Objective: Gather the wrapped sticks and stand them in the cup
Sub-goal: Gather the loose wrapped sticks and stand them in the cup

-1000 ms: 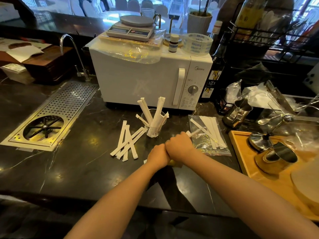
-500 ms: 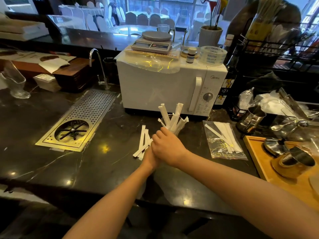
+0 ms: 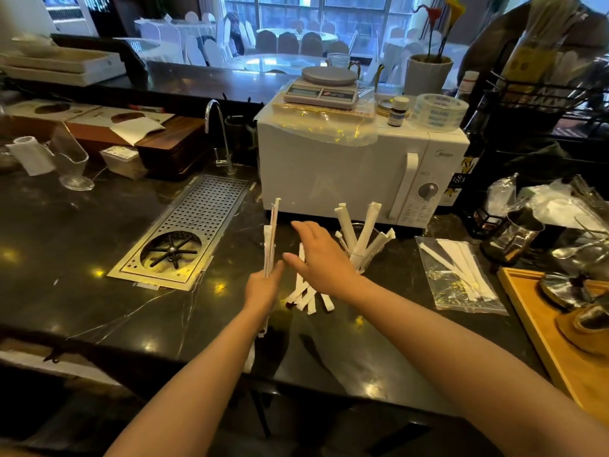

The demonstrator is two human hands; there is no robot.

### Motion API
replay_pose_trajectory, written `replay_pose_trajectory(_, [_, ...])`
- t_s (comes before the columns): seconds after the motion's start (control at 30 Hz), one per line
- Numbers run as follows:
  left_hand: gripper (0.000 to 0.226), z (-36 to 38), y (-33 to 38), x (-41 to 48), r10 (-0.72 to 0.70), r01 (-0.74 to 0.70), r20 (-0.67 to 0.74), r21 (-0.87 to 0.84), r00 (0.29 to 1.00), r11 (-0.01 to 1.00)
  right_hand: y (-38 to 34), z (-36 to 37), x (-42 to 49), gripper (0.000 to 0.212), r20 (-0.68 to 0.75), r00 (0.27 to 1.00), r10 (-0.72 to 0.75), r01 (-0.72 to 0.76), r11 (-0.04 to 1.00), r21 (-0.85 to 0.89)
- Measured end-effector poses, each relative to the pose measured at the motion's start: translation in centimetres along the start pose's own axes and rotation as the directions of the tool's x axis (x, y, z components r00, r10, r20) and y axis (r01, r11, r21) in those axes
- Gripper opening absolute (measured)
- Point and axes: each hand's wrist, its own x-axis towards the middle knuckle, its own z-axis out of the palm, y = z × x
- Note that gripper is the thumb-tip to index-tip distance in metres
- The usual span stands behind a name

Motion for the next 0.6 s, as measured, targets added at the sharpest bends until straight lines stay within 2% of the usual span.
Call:
replay_pose_trajectory(0.13, [0.042,-1.5,-0.1,0.9,-0.025,0.024,-0.040,-0.033,0.999,0.999,1.8,4.1,0.8,0.069,0.109,0.949,0.296,-0.307,0.947,0.095])
replay_pose_trajectory(0.3, [0.050,-2.8,-0.5,1.4,-0.019,0.018,-0.019,-0.044,1.000,0.999,3.8,6.9,2.4,0.077,0.140,0.789,0.598,-0.615,0.770,0.171])
replay_pose_trajectory(0.47, [0.050,-3.8,-0.5,2.4,-0.019,0.020,0.019,-0.034,1.000,0.999,4.7,8.2,3.8,0.090,0.145,0.609,0.780,-0.790,0.578,0.205])
replay_pose_trajectory(0.6, [0.046,-4.1,-0.6,3.3,-0.011,0.013,0.064,-0.036,0.998,0.999,4.8,8.6,4.4,0.095,0.134,0.544,0.828,-0.838,0.531,0.126])
